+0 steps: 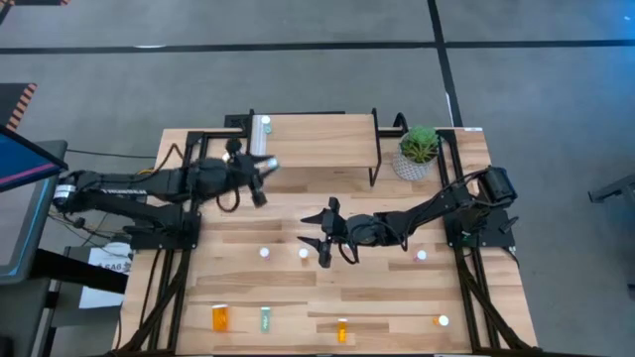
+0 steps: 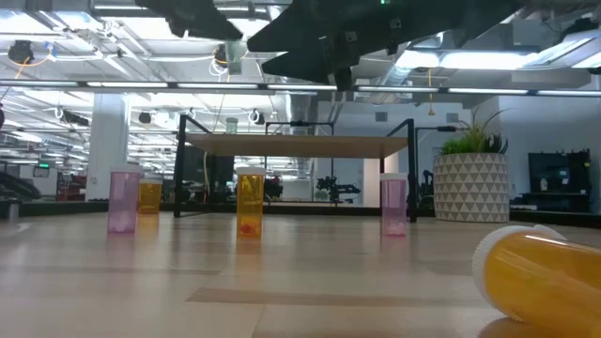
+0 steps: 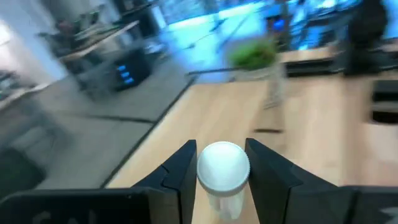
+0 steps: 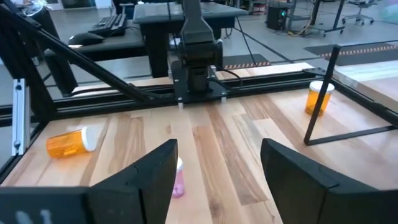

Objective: Pick and place medicine bottles onto shelf by color
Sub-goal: Put the right blue pill bottle on the shelf aligned with the other blue pill bottle

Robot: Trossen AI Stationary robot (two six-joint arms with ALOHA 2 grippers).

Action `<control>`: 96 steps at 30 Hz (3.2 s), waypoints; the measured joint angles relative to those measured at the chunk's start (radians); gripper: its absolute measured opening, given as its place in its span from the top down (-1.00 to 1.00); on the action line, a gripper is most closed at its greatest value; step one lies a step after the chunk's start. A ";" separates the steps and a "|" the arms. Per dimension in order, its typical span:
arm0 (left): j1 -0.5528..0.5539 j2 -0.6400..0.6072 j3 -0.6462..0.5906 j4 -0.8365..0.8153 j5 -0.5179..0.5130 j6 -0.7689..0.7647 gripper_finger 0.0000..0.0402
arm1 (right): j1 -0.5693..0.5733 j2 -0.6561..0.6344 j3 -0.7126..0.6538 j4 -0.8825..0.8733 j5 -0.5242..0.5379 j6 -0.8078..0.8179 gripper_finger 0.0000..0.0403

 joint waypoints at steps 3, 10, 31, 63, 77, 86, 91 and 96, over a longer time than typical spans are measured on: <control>0.128 0.018 0.038 -0.093 0.070 -0.006 0.50 | -0.008 0.000 0.000 0.004 0.000 0.009 -0.27; 0.378 0.091 0.073 -0.102 0.170 -0.102 0.50 | -0.020 0.000 0.000 -0.013 0.000 0.042 -0.27; 0.500 0.301 0.077 -0.051 0.214 -0.149 0.50 | -0.018 0.000 -0.001 -0.031 0.000 0.045 -0.27; 0.494 0.248 0.072 -0.145 0.225 -0.198 0.50 | -0.018 0.000 -0.001 -0.044 0.000 0.051 -0.27; 0.492 0.196 0.069 -0.173 0.246 -0.201 0.50 | -0.018 0.000 -0.001 -0.044 0.000 0.052 -0.27; 0.505 0.196 0.070 -0.157 0.252 -0.180 0.50 | -0.018 0.000 -0.001 -0.043 0.000 0.052 -0.27; 0.507 0.208 0.072 -0.148 0.252 -0.164 0.50 | -0.018 0.000 -0.001 -0.043 0.000 0.052 -0.27; 0.510 0.250 0.073 -0.119 0.279 -0.151 0.50 | -0.018 0.000 -0.001 -0.047 0.000 0.081 -0.27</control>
